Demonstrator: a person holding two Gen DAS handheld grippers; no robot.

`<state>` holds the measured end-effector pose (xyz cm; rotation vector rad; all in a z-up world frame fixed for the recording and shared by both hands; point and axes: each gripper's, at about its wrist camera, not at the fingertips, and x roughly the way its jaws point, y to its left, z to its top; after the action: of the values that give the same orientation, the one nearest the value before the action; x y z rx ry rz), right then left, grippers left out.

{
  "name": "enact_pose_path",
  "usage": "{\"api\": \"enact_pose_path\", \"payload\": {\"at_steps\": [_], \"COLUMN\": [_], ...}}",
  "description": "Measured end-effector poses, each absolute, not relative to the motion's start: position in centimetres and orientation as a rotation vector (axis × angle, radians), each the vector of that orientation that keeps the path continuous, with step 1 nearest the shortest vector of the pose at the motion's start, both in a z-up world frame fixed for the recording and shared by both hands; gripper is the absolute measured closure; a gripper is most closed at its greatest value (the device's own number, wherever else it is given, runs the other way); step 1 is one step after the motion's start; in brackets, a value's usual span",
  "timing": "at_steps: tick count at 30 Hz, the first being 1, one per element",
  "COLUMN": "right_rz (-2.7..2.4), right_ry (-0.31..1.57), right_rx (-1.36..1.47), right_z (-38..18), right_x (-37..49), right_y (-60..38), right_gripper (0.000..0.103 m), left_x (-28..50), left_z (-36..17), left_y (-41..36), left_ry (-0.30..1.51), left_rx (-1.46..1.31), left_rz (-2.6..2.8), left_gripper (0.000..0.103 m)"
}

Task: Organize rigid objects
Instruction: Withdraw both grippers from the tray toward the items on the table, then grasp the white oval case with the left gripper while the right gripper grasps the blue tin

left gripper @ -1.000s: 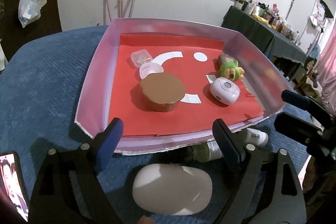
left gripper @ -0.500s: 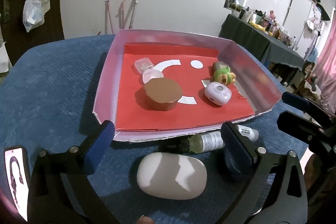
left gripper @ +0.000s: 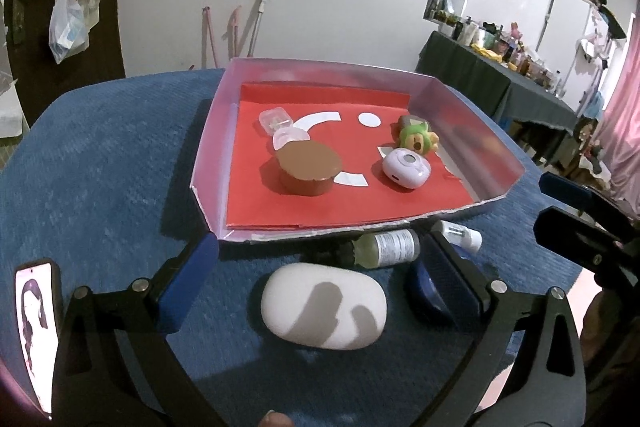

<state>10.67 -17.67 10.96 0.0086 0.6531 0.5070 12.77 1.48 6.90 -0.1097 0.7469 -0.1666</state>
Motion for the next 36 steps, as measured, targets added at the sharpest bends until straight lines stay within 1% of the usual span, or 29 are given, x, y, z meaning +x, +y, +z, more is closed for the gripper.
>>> {"api": "enact_pose_path", "payload": {"at_steps": [10,24,29,33,36], "right_rz": [0.501,0.47,0.457,0.447,0.439], "right_ry": [0.667,0.708,0.731,0.76,0.78], "right_rx": [0.011,-0.053,-0.08,-0.084,-0.087], "right_z": [10.1,7.4,6.0,4.7,3.8], "right_x": [9.7,8.6,8.3,8.4,8.7], "right_y": [-17.8,-16.7,-16.2,-16.2,-16.2], "right_gripper": [0.0,0.0,0.001,0.006,0.007], "left_x": [11.5,10.8,10.9,11.0,11.4], "left_z": [6.3,4.1,3.2,2.6,1.9], "left_y": [1.5,1.8,1.5,1.2,1.1], "left_ry": [0.758,0.814,0.838,0.851,0.872], "left_rx": [-0.128,-0.143,-0.138,-0.121,-0.109], "left_rz": [-0.174,-0.17,-0.178,-0.175,-0.154], "left_gripper": [0.0,0.0,0.0,0.0,0.0]}}
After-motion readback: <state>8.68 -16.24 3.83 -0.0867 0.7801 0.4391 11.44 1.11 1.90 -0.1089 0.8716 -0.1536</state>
